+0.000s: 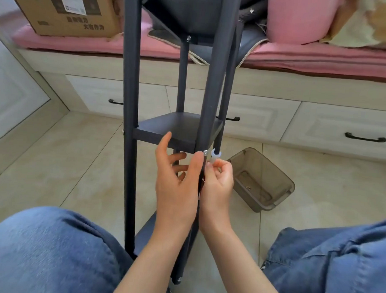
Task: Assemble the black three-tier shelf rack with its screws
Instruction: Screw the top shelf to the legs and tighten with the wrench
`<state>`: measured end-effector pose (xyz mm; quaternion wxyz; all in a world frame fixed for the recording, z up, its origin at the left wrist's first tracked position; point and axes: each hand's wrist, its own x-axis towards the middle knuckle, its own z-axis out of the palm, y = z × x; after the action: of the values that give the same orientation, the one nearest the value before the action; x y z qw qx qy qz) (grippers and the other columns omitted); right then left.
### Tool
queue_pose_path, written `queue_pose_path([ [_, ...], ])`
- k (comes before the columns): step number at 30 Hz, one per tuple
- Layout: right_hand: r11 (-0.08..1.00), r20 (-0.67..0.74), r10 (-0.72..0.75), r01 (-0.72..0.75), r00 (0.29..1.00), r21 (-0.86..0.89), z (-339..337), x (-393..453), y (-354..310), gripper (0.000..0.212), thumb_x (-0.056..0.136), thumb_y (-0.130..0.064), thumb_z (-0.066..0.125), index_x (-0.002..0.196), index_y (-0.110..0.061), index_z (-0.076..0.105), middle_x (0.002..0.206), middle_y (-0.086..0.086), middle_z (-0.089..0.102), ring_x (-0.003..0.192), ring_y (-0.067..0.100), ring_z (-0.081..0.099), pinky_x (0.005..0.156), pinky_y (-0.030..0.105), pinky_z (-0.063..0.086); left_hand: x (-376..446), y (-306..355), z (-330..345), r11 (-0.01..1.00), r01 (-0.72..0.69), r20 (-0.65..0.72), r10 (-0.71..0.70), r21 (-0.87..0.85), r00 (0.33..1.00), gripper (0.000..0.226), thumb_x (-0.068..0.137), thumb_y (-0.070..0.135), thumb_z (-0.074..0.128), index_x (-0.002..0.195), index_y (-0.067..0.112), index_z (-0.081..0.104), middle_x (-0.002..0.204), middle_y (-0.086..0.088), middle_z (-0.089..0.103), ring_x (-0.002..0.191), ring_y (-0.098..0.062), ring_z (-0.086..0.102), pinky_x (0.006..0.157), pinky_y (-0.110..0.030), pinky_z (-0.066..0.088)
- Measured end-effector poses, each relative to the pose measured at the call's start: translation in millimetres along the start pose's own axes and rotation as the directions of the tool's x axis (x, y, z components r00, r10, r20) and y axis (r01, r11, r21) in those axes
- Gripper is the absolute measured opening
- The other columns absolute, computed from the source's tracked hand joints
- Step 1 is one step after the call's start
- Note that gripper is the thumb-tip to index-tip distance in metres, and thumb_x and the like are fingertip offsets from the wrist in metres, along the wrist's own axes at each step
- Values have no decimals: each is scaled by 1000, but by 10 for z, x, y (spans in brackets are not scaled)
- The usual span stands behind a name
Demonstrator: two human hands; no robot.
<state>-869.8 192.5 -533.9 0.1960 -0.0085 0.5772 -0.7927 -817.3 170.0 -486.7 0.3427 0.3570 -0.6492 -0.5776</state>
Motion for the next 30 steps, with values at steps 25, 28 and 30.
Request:
queue_pose_path([
  [25, 878, 413, 327, -435, 850, 200, -303, 153, -28, 25, 97, -17, 59, 117, -11, 72, 113, 10, 72, 97, 19, 64, 86, 33, 49, 117, -80, -65, 988, -134, 63, 139, -82, 988, 33, 90, 12, 76, 112, 35, 69, 99, 9, 76, 99, -12, 72, 81, -16, 54],
  [28, 886, 476, 293, -423, 829, 192, -275, 134, -31, 27, 97, -22, 59, 120, -13, 71, 108, 4, 71, 95, 15, 64, 80, 29, 49, 122, -95, -67, 987, -124, 54, 130, -100, 990, 33, 89, 10, 77, 111, 34, 69, 99, 8, 76, 99, -13, 72, 82, -18, 55],
  [30, 896, 497, 273, -406, 824, 180, -266, 130, -26, 23, 97, -24, 59, 114, -18, 74, 105, 2, 71, 95, 14, 62, 81, 30, 48, 119, -101, -64, 987, -120, 50, 126, -105, 991, 33, 89, 10, 76, 111, 33, 70, 99, 7, 75, 100, -14, 72, 84, -19, 55],
])
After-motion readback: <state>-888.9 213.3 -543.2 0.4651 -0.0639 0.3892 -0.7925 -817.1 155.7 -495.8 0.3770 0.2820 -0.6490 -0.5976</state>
